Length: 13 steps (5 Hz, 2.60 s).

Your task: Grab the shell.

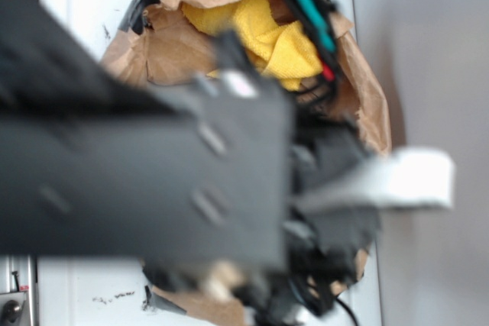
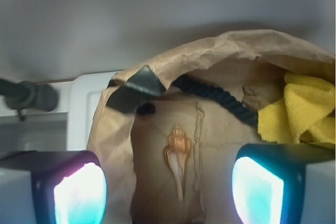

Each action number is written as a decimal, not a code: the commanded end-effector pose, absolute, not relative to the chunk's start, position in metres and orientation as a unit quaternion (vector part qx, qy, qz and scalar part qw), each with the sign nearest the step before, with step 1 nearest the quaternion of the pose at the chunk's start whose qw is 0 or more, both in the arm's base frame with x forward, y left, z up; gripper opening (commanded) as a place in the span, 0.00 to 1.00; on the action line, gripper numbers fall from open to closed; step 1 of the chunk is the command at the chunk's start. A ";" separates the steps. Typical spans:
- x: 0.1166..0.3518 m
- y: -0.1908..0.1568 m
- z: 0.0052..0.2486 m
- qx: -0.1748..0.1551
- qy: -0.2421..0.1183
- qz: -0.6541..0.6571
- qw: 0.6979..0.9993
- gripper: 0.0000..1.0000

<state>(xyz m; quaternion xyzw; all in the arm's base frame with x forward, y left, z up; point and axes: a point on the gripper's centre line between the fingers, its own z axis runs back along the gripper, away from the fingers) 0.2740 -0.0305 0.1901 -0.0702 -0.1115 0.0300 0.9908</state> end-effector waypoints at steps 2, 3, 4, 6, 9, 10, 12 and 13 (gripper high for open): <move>0.281 -0.024 0.148 -0.013 -0.097 0.024 0.995 1.00; 0.278 -0.027 0.129 -0.005 -0.084 0.008 0.996 1.00; 0.228 -0.039 0.111 0.001 -0.069 -0.017 0.997 1.00; 0.218 -0.048 0.107 -0.032 -0.060 -0.032 0.997 1.00; 0.218 -0.048 0.107 -0.032 -0.060 -0.032 0.997 1.00; 0.241 -0.050 0.096 -0.045 -0.061 -0.030 0.997 1.00; 0.255 -0.048 0.091 -0.059 -0.071 -0.032 0.995 1.00; 0.254 -0.048 0.088 -0.054 -0.081 -0.026 0.995 1.00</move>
